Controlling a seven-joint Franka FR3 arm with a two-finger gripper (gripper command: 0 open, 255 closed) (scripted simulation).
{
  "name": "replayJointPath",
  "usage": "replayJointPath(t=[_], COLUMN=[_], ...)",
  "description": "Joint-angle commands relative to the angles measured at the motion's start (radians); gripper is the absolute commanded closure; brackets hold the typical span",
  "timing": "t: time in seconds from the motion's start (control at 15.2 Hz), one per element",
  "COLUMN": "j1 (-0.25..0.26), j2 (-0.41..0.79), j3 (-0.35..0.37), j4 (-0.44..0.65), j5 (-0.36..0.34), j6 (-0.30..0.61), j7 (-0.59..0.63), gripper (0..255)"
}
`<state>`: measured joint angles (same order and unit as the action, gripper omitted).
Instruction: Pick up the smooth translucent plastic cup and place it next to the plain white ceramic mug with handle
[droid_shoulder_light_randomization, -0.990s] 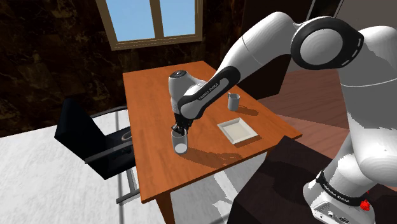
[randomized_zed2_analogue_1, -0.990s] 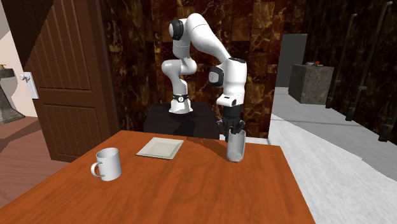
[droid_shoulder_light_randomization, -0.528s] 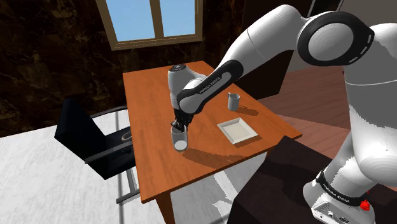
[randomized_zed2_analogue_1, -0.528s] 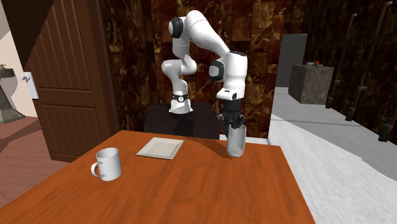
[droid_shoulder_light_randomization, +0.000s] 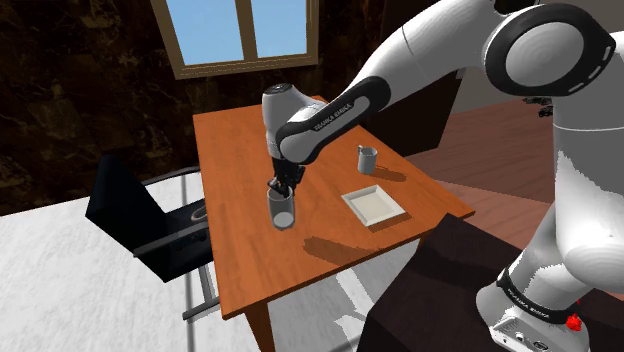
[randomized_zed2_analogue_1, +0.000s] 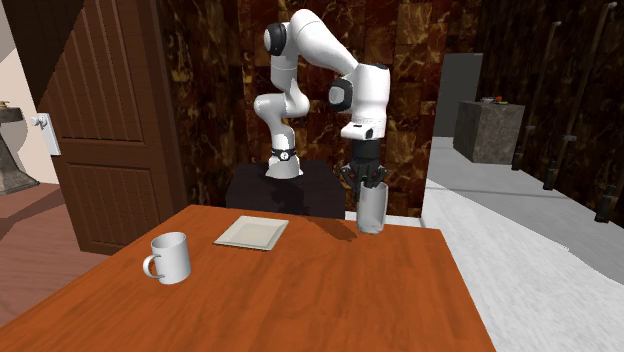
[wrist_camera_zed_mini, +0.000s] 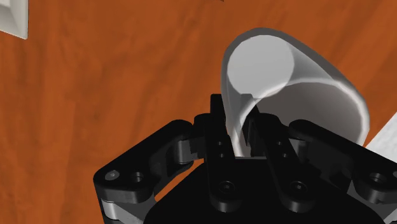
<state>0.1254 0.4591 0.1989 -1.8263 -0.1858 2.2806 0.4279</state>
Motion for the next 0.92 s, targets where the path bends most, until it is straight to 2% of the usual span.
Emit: replayJointPath(t=[0.0, 0.86], j1=[-0.001, -0.009], j2=[-0.014, -0.1], j3=[0.003, 0.017], j4=[0.008, 0.066], j5=[0.005, 0.035], j6=[-0.022, -0.163], j7=[-0.003, -0.028], gripper=[255, 255])
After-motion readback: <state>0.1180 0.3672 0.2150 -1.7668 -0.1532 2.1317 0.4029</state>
